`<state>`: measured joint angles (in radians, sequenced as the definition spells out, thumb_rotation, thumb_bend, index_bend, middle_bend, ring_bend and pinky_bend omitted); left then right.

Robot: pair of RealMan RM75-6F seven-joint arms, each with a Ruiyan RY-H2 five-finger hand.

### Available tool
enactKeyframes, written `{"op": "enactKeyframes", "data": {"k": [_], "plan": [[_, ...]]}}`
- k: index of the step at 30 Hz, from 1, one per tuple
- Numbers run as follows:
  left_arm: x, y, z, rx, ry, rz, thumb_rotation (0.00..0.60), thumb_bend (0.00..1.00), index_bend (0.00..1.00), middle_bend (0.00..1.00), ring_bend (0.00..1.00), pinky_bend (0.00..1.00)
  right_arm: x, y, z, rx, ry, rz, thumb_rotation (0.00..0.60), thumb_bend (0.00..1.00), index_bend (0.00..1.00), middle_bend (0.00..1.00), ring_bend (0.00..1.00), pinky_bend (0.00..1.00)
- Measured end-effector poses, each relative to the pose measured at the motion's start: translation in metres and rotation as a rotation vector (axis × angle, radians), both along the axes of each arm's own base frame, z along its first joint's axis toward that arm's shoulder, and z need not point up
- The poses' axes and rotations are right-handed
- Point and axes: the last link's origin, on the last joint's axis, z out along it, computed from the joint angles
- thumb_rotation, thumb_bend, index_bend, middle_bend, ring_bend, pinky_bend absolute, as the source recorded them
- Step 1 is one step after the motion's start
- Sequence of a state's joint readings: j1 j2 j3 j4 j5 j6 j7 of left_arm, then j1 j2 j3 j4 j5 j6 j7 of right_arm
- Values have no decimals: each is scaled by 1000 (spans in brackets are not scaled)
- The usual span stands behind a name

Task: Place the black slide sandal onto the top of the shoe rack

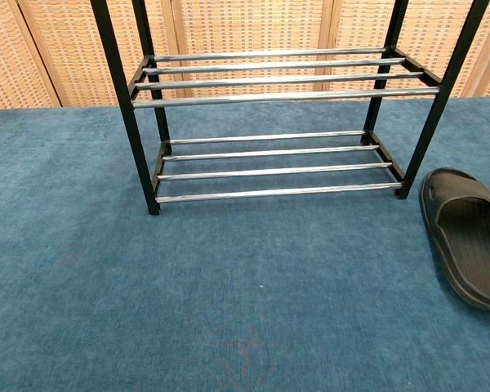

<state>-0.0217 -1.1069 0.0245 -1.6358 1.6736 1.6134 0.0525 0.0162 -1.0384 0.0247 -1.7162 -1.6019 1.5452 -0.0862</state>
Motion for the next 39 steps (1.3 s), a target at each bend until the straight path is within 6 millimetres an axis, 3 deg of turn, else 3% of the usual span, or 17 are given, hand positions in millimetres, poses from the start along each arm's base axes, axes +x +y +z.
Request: {"op": "enactKeyframes", "data": {"k": [12, 26, 39], "plan": [[0, 2, -5, -13, 13, 0, 600, 0, 0, 0, 0, 0, -1, -11, -21, 143, 82, 142, 600, 0, 0, 0, 0, 0], [-4, 14, -5, -10, 5, 47, 600, 0, 0, 0, 0, 0, -31, -73, -69, 430, 340, 544, 600, 0, 0, 0, 0, 0], [-8, 26, -11, -31, 24, 88, 600, 0, 0, 0, 0, 0, -25, -120, -117, 612, 462, 751, 600, 0, 0, 0, 0, 0]]}}
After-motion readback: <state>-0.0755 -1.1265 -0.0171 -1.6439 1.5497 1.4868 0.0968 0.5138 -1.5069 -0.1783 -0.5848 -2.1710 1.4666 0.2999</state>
